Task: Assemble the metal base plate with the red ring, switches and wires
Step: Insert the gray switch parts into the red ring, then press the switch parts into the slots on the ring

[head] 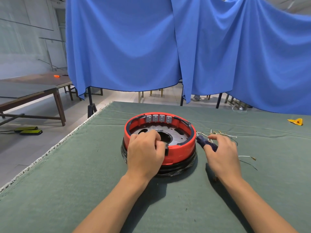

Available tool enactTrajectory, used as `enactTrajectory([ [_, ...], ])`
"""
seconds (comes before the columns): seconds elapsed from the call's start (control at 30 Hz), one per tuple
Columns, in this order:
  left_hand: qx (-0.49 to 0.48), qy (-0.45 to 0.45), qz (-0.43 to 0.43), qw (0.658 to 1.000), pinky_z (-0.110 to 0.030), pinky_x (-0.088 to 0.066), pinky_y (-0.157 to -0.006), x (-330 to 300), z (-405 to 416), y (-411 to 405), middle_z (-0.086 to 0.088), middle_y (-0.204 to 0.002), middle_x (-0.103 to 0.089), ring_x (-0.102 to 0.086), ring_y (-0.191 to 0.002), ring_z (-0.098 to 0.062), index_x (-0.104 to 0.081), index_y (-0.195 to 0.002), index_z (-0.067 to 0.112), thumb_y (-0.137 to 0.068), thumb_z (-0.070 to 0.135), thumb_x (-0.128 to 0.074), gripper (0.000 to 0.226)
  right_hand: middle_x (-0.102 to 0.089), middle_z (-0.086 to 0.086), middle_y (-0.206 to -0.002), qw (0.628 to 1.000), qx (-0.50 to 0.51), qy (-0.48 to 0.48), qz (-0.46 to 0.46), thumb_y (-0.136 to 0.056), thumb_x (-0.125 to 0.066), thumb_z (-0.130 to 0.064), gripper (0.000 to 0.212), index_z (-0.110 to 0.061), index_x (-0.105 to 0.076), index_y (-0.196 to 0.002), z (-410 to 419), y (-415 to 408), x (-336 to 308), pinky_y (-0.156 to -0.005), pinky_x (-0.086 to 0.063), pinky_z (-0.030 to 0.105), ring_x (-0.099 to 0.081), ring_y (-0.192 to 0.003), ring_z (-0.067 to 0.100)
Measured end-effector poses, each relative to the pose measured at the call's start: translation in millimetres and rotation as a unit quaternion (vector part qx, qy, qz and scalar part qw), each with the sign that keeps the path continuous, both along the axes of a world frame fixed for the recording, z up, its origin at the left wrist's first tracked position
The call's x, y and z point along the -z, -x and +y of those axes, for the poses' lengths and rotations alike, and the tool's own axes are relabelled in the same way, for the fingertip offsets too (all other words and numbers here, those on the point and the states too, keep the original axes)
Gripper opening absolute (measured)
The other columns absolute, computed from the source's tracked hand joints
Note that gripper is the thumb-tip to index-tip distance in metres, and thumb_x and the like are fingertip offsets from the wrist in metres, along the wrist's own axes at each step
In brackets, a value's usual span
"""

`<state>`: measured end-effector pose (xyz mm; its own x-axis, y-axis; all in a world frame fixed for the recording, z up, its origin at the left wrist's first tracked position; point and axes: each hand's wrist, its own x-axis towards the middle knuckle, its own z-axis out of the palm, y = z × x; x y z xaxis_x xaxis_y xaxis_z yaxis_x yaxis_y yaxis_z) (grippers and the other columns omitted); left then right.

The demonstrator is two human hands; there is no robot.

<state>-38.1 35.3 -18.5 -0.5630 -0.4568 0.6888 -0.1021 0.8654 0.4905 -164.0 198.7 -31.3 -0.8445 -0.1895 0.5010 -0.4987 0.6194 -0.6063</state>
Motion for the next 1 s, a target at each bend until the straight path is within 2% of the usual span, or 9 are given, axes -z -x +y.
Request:
enactTrajectory([
  [0.1,-0.032,0.043,-0.014,0.998,-0.032,-0.041,-0.069,-7.2,7.9,-0.9,0.001,-0.066,-0.062,-0.055,-0.065,-0.022,-0.062,-0.071,0.013,-0.074,0.017,-0.048,0.016,-0.059,0.009,-0.127,0.999,0.046,-0.015,-0.014,-0.087,-0.05,-0.01,0.035,-0.011,-0.06,-0.12,8.0,7.7,-4.2,-0.102,-0.032,0.04,-0.04,-0.123,0.029],
  [0.23,-0.026,0.137,-0.057,0.989,-0.035,-0.046,-0.064,-13.3,35.3,15.7,-0.001,-0.067,-0.062,-0.057,-0.065,-0.025,-0.061,-0.071,0.015,-0.079,0.027,-0.039,0.027,-0.057,0.013,-0.131,0.991,0.079,-0.04,-0.105,-0.09,-0.046,-0.015,0.039,-0.013,-0.056,-0.128,14.8,12.7,-2.7,-0.1,-0.034,0.04,-0.045,-0.122,0.033],
  [0.37,-0.052,0.163,-0.082,0.982,-0.028,-0.039,-0.051,-10.2,44.1,26.4,0.001,-0.052,-0.058,-0.054,-0.049,-0.022,-0.055,-0.06,0.019,-0.082,0.028,-0.049,0.024,-0.065,0.011,-0.106,0.985,0.057,-0.027,-0.161,-0.09,-0.044,-0.025,0.021,-0.024,-0.063,-0.097,18.3,14.9,-1.4,-0.076,-0.04,0.035,-0.053,-0.099,0.032],
  [0.5,-0.043,0.205,-0.06,0.976,-0.025,-0.034,-0.047,-7.2,38.1,26.2,0.003,-0.049,-0.056,-0.051,-0.044,-0.02,-0.054,-0.057,0.02,-0.085,0.03,-0.042,0.032,-0.056,0.0,-0.092,0.994,0.076,-0.034,-0.075,-0.084,-0.055,-0.028,0.008,-0.023,-0.06,-0.08,18.4,15.7,-8.4,-0.075,-0.037,0.033,-0.048,-0.1,0.027],
  [0.6,-0.039,0.216,-0.042,0.975,-0.026,-0.033,-0.046,-6.8,37.2,27.4,0.003,-0.048,-0.055,-0.05,-0.044,-0.019,-0.054,-0.057,0.021,-0.085,0.03,-0.042,0.032,-0.063,-0.002,-0.076,0.986,0.089,-0.112,-0.084,-0.075,-0.059,-0.038,0.019,-0.02,-0.06,-0.066,22.0,12.1,-25.2,-0.067,-0.046,0.03,-0.061,-0.077,0.027],
  [0.67,-0.037,0.219,-0.038,0.974,-0.026,-0.034,-0.047,-6.2,36.4,27.9,0.003,-0.049,-0.056,-0.051,-0.044,-0.019,-0.054,-0.057,0.02,-0.085,0.031,-0.042,0.032,-0.067,-0.001,-0.072,0.967,0.084,-0.21,-0.12,-0.071,-0.059,-0.037,0.017,-0.021,-0.063,-0.068,22.0,6.9,-29.9,-0.066,-0.046,0.028,-0.064,-0.076,0.026],
  [0.77,-0.034,0.219,-0.04,0.974,-0.025,-0.035,-0.048,-5.7,35.6,27.0,0.003,-0.05,-0.058,-0.053,-0.046,-0.019,-0.056,-0.058,0.02,-0.085,0.031,-0.041,0.033,-0.069,-0.003,-0.083,0.945,0.069,-0.297,-0.122,-0.07,-0.063,-0.037,0.02,-0.023,-0.066,-0.083,18.0,1.0,-25.6,-0.065,-0.039,0.026,-0.064,-0.084,0.022],
  [0.87,-0.029,0.218,-0.05,0.974,-0.026,-0.037,-0.049,-5.4,35.4,25.3,0.004,-0.052,-0.06,-0.055,-0.048,-0.018,-0.058,-0.059,0.02,-0.085,0.032,-0.04,0.034,-0.07,-0.002,-0.091,0.941,0.054,-0.306,-0.131,-0.072,-0.066,-0.038,0.027,-0.021,-0.067,-0.093,14.6,1.8,-23.5,-0.068,-0.041,0.026,-0.064,-0.089,0.022],
  [1.0,-0.021,0.213,-0.057,0.975,-0.026,-0.039,-0.051,-5.0,34.1,22.7,0.005,-0.057,-0.062,-0.057,-0.052,-0.017,-0.062,-0.063,0.021,-0.086,0.033,-0.039,0.035,-0.071,0.003,-0.085,0.942,0.022,-0.275,-0.193,-0.075,-0.062,-0.025,0.017,-0.014,-0.069,-0.086,15.5,1.6,-21.5,-0.077,-0.055,0.031,-0.068,-0.08,0.026],
])
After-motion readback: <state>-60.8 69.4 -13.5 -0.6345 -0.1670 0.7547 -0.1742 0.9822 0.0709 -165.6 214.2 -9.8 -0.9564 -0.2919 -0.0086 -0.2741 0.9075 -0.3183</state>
